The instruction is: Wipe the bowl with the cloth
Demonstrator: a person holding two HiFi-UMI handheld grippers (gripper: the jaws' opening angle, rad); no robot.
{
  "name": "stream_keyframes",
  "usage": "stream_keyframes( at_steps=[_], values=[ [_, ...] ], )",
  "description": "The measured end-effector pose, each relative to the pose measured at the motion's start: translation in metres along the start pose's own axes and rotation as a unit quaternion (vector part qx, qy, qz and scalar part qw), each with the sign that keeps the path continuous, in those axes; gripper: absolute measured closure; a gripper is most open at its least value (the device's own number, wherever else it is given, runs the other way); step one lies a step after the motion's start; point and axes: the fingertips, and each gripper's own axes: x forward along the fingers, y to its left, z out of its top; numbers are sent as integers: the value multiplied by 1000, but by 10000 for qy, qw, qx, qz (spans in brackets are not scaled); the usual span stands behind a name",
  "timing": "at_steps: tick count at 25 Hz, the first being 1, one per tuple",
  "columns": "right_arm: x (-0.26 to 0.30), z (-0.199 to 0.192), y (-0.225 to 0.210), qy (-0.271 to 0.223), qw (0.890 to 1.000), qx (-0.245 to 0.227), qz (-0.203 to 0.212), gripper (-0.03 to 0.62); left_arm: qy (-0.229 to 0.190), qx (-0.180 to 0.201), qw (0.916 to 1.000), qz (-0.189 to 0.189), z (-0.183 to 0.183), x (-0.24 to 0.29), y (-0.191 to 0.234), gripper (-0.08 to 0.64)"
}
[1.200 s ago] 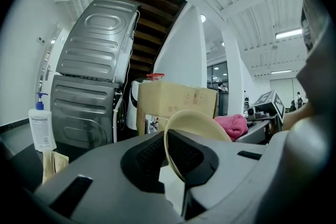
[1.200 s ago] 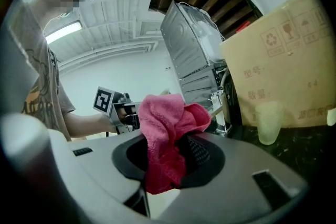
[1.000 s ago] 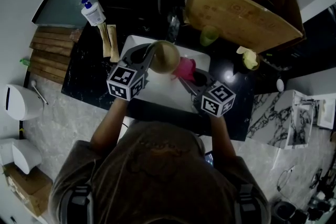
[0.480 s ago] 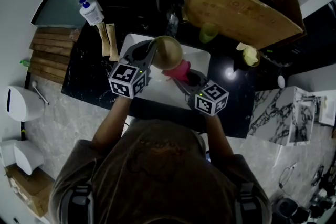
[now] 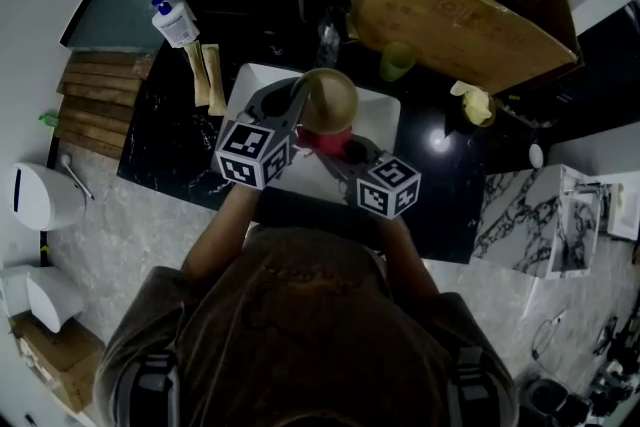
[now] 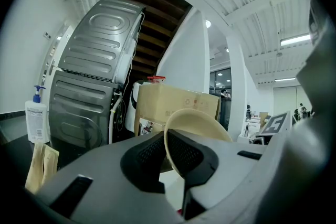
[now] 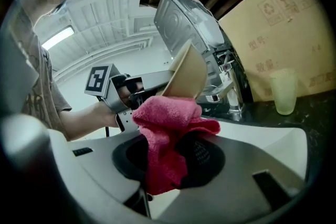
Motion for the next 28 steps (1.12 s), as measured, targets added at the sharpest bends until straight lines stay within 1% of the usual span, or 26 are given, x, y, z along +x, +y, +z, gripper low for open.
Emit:
stream_keyframes(
  at_steps=[4,8,12,18,22,25,28],
  values=[
    [6,-3,6,44,10000,37,79,476,-48,-51,10000,25,0,1,-3,540],
    [11,-8,16,153,9996,-32,236,476,-75,-94,9999,16,0,2,-7,540],
    [12,-8,17,154,9995,-3,258,476,-108,-108,9999,32,0,3,-7,540],
    [3,-10,9,158,9998,-11,154,476,-259,-32,9988,404,7,-4,11,540],
    [-9,-10,1,95,9999,53,6,476,-302,-102,9975,628,8,-11,27,538],
    [-20,-9,-6,24,9999,114,-127,476,-305,-116,9963,791,6,-16,36,538],
    [-31,-5,-10,-61,9996,148,-211,476,-262,-95,9958,866,3,-19,42,538]
  ],
)
